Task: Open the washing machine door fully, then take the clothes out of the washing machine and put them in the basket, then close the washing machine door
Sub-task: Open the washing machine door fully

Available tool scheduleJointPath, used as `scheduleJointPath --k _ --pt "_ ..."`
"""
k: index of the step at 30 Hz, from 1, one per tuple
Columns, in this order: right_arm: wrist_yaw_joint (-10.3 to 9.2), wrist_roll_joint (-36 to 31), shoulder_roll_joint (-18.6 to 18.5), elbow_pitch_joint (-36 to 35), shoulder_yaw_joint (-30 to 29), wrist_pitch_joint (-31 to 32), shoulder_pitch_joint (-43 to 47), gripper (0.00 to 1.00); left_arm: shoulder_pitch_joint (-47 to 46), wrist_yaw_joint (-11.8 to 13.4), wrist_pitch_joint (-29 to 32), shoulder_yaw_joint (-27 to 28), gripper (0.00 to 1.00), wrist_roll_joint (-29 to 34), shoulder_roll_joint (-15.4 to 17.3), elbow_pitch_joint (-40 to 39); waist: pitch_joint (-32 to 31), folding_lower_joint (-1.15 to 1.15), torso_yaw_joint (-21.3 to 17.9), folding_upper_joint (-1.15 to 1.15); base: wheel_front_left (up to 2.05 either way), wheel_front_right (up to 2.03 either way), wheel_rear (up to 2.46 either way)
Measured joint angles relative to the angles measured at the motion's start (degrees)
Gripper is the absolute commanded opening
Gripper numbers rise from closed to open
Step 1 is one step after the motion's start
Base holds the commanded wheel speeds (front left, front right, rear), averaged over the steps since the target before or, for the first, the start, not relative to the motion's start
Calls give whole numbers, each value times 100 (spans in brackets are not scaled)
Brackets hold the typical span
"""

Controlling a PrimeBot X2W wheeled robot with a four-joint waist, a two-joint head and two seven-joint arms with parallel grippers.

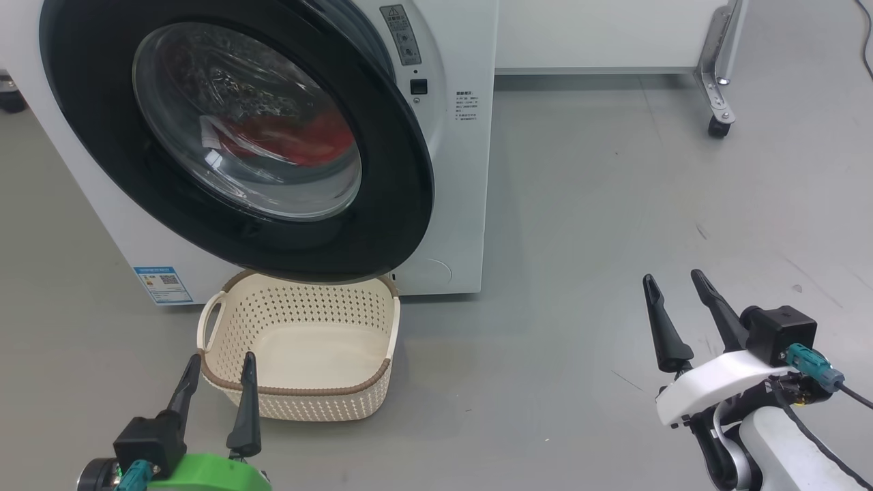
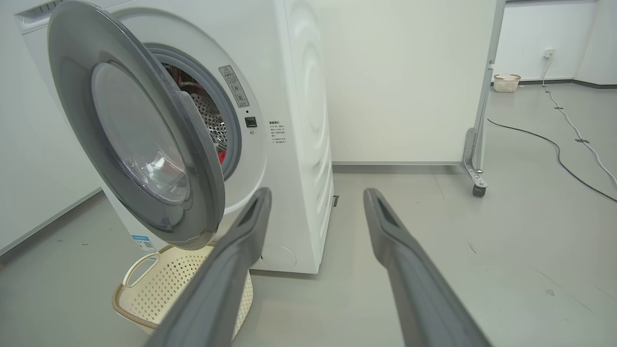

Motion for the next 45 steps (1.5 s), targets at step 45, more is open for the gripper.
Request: scheduleJointPath --k 45 --pt "-42 -617 368 -389 -657 0 688 100 20 -1 -1 5 100 12 0 24 98 0 -49 0 0 0 0"
